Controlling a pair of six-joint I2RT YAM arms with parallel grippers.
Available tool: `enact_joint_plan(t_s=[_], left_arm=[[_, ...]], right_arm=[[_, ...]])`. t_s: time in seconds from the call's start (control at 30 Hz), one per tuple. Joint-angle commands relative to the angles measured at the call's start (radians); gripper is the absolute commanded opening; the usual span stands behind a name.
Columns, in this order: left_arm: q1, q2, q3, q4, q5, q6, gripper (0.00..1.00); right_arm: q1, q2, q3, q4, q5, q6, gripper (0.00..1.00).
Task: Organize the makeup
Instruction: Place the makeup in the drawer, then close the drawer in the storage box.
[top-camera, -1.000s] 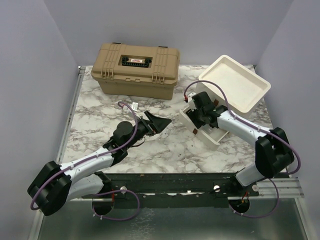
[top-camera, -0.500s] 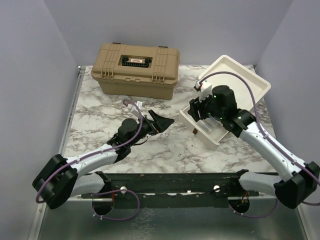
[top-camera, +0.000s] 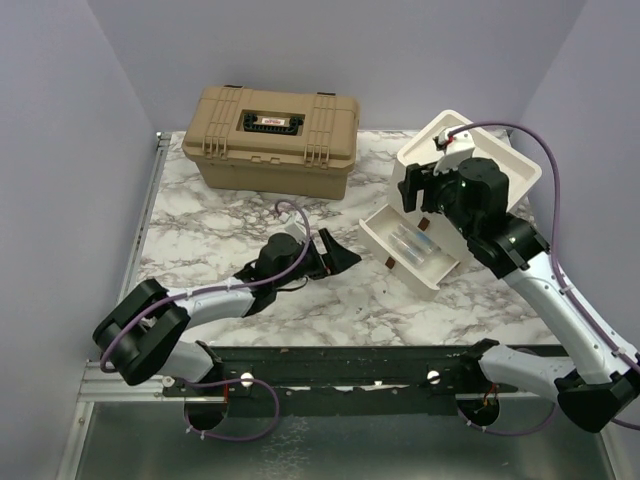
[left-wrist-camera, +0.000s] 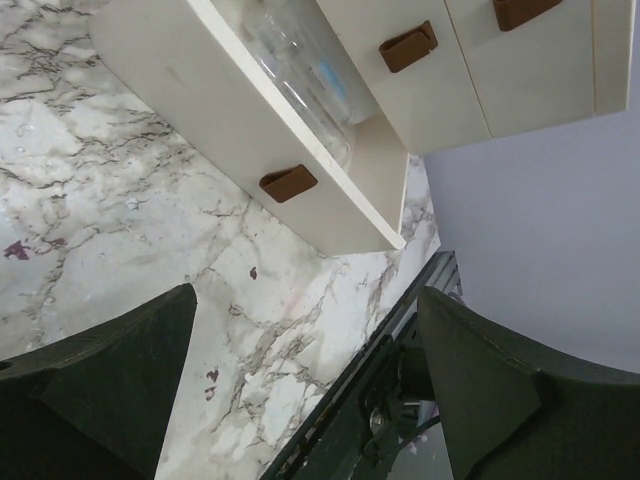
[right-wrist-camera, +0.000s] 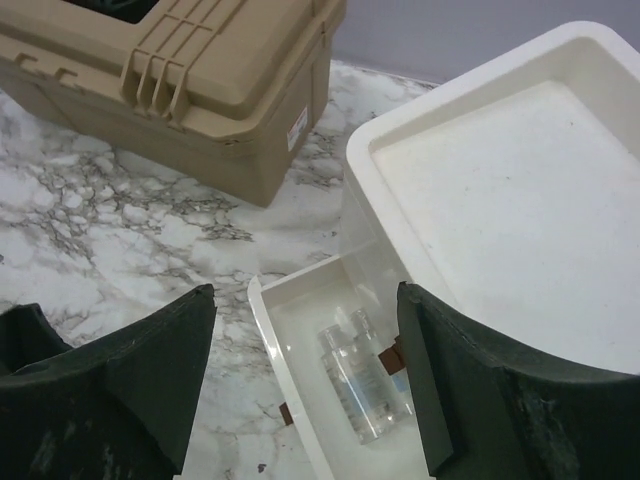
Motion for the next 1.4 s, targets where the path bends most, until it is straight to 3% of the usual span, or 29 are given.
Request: enact_joint_plan(t_s=[0.0, 0.1, 0.27, 0.43, 0.8, 1.07, 1.23, 1.37], left_arm=[[-0.038, 0.074, 0.092, 0.001, 0.039, 0.042, 0.92], [-0.066, 0.129, 0.145, 0.001, 0.05, 0.048, 0.89], [-0.156, 0.207, 0.217, 0.005, -0.01, 0.042, 0.89], [-0.168, 0.227, 0.212, 0.005, -0.037, 0.045, 0.88], [-0.186, 0.284, 0.224, 0.077, -0.034, 0.11, 0.87], [-0.187, 0.354, 0.227, 0.127, -0.014, 0.103, 0.79], [-0.186, 0.383, 0.222, 0.188, -0.028, 0.09, 0.79], [-0.186, 0.413, 0.243, 0.189, -0.034, 0.127, 0.79]], right_arm=[[0.001, 0.014, 0.045, -0.094, 0.095, 0.106, 0.82], [-0.005, 0.024, 0.044, -0.106, 0.016, 0.106, 0.89], [-0.08, 0.06, 0.069, -0.164, -0.073, 0.15, 0.9], [-0.172, 0.072, 0.137, -0.245, -0.107, 0.164, 0.9], [-0.315, 0.083, 0.084, -0.221, -0.194, 0.185, 0.94], [-0.36, 0.144, 0.077, -0.265, -0.323, 0.192, 0.92], [-0.362, 0.107, 0.022, -0.199, -0.352, 0.208, 0.92], [-0.361, 0.136, 0.038, -0.242, -0.399, 0.163, 0.9]])
